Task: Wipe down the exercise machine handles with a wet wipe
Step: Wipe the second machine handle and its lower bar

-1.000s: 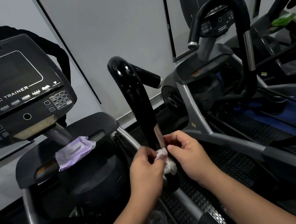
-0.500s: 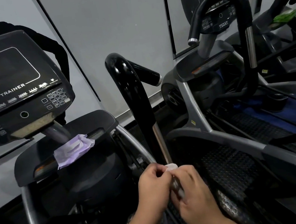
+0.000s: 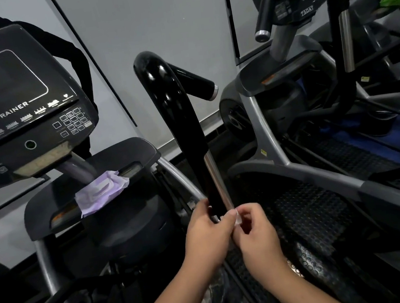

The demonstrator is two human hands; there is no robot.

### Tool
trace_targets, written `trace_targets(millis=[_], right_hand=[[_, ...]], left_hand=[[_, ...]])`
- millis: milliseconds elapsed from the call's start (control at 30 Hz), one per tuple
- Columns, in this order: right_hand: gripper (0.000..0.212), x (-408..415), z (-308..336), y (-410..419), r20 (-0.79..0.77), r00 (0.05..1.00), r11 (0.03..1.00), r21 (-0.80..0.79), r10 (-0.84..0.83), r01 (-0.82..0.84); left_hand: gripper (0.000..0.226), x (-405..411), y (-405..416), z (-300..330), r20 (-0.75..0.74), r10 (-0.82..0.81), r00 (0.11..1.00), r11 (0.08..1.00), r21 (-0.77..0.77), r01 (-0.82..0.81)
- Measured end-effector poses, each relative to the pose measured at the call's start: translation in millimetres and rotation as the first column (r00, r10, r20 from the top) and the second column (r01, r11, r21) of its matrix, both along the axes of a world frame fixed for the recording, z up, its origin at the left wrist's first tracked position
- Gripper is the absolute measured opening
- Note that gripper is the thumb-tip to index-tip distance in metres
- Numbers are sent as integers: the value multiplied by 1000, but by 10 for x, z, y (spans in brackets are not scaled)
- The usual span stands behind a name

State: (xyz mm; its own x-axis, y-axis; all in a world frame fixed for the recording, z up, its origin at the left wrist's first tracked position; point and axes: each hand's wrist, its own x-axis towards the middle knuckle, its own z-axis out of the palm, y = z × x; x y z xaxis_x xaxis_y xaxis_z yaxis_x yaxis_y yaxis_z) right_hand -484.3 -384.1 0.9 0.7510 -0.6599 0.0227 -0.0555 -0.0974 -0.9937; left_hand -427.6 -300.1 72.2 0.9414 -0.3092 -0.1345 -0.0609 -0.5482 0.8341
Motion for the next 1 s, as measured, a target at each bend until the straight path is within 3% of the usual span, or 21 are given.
trace_targets(millis=[200,367,567,667,767,1000], right_hand=[[21,16,-204,20,-70,994,970,220,-85,98],[20,104,-86,-23,50,993,984,151,-103,94],[24,41,-405,41,-174,982,976,194,-69,103],[28,88,-326,27,-76,992,961,251,-102,118],[18,76,-183,16,-19,991,979,150,-135,136],[20,165,-543,13,-206,976,985,144,-68,99]], left_hand=[[44,114,-10,-41,-47,-63,997,998,-4,63],[33,245,-38,-55,-123,-60,991,996,-71,52],[26,294,9,-68,-118,-109,987,993,-68,101],[33,278,10,-78,-92,-116,989,991,-81,109],[33,276,25,-126,-82,-117,990,990,-91,110],[33,267,41,-180,-81,-119,990,986,-129,108]])
